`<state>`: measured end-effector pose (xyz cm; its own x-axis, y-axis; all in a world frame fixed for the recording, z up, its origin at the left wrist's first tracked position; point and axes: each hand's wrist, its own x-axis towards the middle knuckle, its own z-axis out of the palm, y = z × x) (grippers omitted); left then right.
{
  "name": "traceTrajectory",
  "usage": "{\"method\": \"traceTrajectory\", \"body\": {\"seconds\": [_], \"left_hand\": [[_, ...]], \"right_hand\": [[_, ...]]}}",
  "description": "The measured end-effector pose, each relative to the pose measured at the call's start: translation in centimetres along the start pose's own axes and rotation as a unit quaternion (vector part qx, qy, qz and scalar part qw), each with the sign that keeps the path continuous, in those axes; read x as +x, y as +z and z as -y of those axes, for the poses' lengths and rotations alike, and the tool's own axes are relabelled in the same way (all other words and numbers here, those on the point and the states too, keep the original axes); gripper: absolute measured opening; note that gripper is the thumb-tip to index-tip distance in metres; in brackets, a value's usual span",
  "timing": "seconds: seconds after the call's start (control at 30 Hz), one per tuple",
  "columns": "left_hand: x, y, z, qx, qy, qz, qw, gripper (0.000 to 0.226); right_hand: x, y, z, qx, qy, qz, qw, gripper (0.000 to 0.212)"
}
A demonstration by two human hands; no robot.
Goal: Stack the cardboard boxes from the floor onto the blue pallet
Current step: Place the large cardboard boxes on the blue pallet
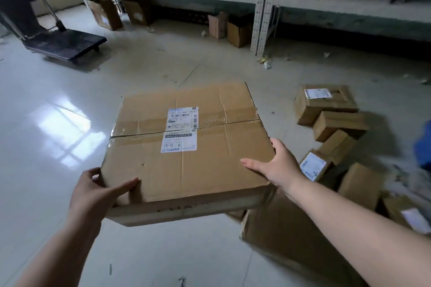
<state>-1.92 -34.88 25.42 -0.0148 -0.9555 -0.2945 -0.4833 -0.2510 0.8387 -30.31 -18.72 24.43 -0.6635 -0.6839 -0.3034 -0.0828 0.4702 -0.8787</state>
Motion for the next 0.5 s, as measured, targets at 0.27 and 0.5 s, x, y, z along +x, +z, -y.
{"method": "traceTrajectory", "body": {"seconds": [0.27,0.5], "left_hand": [[-14.1,8.6,-16.5,0.006,0.066,0.104,0.992,0.096],[-32.0,20.3,-16.0,0.019,0.100,0.172,0.980,0.084]], "right_hand": [[-9.7,-22.1,3.7,0.033,0.044,-0.114,0.992,0.116],[-20.7,-39.4,-6.1,0.022,0.104,-0.173,0.979,0.106]]}}
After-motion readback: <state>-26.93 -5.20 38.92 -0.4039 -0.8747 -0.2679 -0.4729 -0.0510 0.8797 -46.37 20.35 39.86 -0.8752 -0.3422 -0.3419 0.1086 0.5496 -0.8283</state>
